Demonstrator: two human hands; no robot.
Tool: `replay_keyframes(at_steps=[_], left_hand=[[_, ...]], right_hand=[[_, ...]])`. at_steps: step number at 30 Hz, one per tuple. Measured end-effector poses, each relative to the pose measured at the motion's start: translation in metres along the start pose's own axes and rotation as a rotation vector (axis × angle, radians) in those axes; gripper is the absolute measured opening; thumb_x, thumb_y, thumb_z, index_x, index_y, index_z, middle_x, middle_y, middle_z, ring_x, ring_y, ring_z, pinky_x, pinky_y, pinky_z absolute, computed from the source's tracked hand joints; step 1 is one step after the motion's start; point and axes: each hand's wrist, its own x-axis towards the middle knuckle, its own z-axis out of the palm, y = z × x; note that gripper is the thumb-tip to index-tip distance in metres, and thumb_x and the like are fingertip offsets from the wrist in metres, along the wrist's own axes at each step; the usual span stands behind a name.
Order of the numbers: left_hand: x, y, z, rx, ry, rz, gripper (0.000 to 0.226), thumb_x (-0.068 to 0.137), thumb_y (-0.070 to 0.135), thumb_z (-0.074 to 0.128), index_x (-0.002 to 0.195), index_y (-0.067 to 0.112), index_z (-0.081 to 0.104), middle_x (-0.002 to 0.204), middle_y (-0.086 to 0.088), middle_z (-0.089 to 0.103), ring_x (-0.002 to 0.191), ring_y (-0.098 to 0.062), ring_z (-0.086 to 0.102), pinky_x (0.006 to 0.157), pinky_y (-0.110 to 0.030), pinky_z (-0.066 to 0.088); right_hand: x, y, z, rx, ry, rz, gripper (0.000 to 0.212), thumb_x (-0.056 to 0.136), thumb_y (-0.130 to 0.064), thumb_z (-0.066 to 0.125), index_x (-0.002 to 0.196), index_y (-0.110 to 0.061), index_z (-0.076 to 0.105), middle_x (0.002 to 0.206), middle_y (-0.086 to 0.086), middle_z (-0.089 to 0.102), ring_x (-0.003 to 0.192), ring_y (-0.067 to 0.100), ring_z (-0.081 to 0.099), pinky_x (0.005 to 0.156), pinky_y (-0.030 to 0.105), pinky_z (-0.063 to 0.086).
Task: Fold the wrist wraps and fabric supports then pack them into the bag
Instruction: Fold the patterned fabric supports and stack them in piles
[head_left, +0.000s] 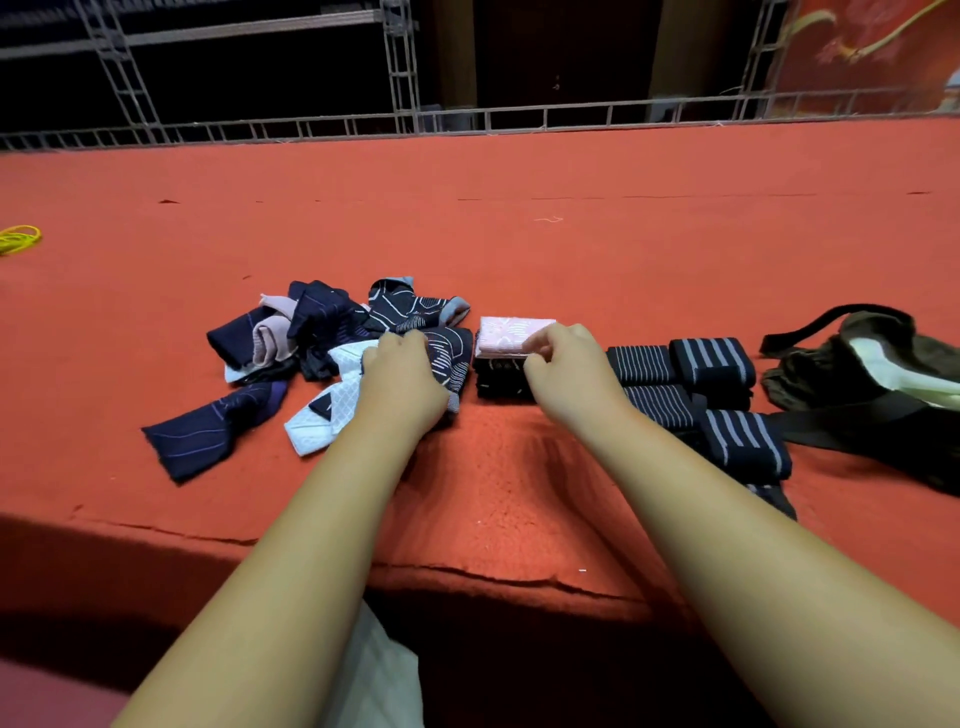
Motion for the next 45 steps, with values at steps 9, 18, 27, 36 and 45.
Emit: replay_keyframes(at_steps=[9, 18, 27, 36, 45], left_hand=[[-0.020, -0.033, 0.002, -0.195, 0.063, 0.092, 0.036, 0.085, 0.007, 0.067, 0.113, 0.026, 0.079, 0.113, -0.008, 0.069, 0.109, -0.030, 0.065, 0.086, -0.035, 0.049], [-0.024, -0.020, -0.038, -0.433, 0.220, 0.199, 0.011, 0.086, 0.027, 0.073, 0.088, 0.038, 0.074, 0.089, 0.003, 0.068, 0.085, -0.012, 0.062, 0.067, -0.026, 0.039], [-0.049, 0.024, -0.079, -1.201, -0.072, 0.056, 0.020, 0.095, 0.001, 0.068, 0.109, 0.012, 0.079, 0.108, -0.014, 0.081, 0.104, -0.032, 0.079, 0.096, -0.048, 0.063], [-0.062, 0.080, -0.089, -1.416, -0.253, -0.030, 0.024, 0.101, -0.003, 0.060, 0.122, 0.004, 0.068, 0.106, -0.017, 0.080, 0.096, -0.032, 0.080, 0.083, -0.041, 0.067], [-0.065, 0.104, -0.067, -1.141, -0.195, -0.110, 0.030, 0.097, 0.046, 0.073, 0.099, 0.016, 0.078, 0.077, -0.001, 0.075, 0.069, -0.016, 0.077, 0.058, -0.029, 0.062]], right_hand=[[-0.028, -0.023, 0.043, -0.056, -0.320, -0.106, 0.039, 0.093, -0.019, 0.071, 0.132, -0.018, 0.066, 0.129, 0.009, 0.060, 0.122, 0.025, 0.061, 0.103, 0.030, 0.043], [-0.020, -0.038, 0.044, 0.223, -0.164, -0.017, 0.031, 0.092, -0.019, 0.071, 0.122, -0.025, 0.066, 0.117, -0.006, 0.075, 0.109, 0.015, 0.069, 0.097, 0.035, 0.053], [-0.036, -0.041, -0.011, 0.977, -0.357, 0.295, 0.025, 0.104, -0.012, 0.062, 0.128, -0.009, 0.066, 0.121, 0.020, 0.077, 0.107, 0.038, 0.078, 0.099, 0.051, 0.062], [-0.052, -0.026, -0.075, 1.416, -0.350, 0.406, 0.022, 0.101, -0.014, 0.056, 0.115, -0.001, 0.066, 0.106, 0.025, 0.073, 0.095, 0.037, 0.073, 0.101, 0.050, 0.059], [-0.055, 0.013, -0.106, 1.154, -0.286, 0.405, 0.015, 0.095, -0.012, 0.070, 0.109, -0.012, 0.075, 0.096, 0.010, 0.072, 0.068, 0.015, 0.069, 0.077, 0.033, 0.060]])
